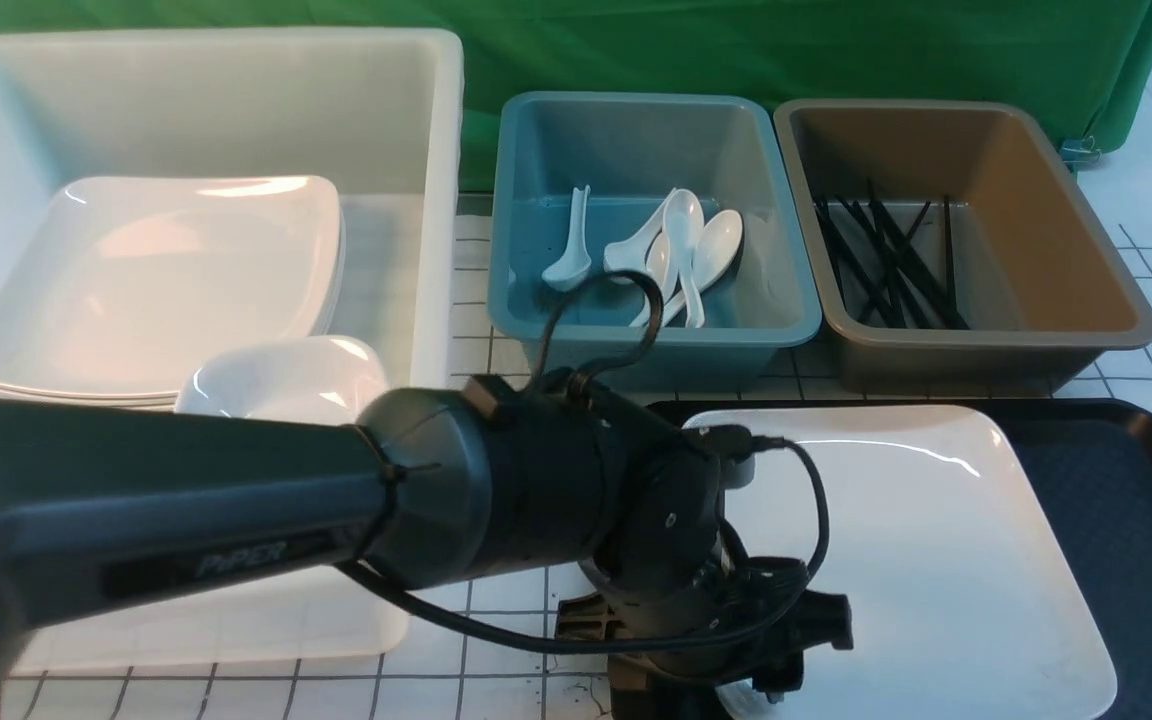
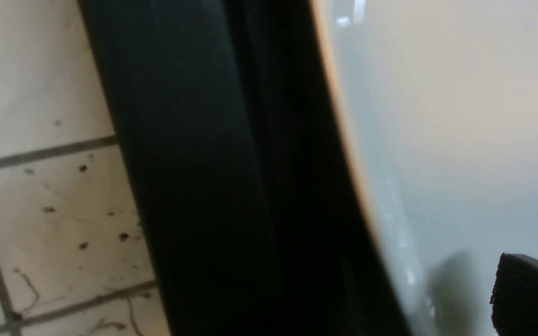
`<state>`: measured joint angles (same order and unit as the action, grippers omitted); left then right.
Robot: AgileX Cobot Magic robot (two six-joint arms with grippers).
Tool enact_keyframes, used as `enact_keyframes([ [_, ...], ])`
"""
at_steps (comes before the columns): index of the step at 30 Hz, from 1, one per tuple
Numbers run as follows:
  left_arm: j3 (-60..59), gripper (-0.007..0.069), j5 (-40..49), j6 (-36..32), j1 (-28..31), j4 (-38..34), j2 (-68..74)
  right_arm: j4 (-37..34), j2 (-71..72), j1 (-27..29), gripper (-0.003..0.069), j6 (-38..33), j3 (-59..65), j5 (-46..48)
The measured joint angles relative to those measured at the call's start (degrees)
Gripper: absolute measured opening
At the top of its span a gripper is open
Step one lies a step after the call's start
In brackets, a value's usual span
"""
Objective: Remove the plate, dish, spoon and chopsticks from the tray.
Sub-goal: Use the left arm to grab a plate from the dinner plate, then use the left arm to put the plate into the large storage box on the left
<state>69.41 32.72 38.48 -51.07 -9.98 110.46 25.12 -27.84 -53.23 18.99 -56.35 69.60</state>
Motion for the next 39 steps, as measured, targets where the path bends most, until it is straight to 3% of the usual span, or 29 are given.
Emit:
enact_keyframes([
  [13,0.1,0.0426,-7.9,0.5,0.0,-1.9,1.4,0.0,0.0,0.0,0.0083,0.3,0.0,-0.1],
  [19,0.1,0.0284,-10.1,1.1,0.0,-2.2,1.8,0.0,0.0,0.0,0.0083,0.3,0.0,-0.5],
  [22,0.1,0.0139,-11.3,2.9,0.0,-2.6,1.8,0.0,0.0,0.0,0.0083,0.3,0.0,-0.6],
  [26,0.1,0.0041,-14.1,3.7,0.0,-3.9,1.7,0.0,0.0,0.0,0.0083,0.4,0.0,-1.5],
  [39,0.1,0.0017,-12.1,-2.8,0.0,-7.0,-4.2,0.0,0.0,0.0,0.0083,0.4,0.1,-2.5],
])
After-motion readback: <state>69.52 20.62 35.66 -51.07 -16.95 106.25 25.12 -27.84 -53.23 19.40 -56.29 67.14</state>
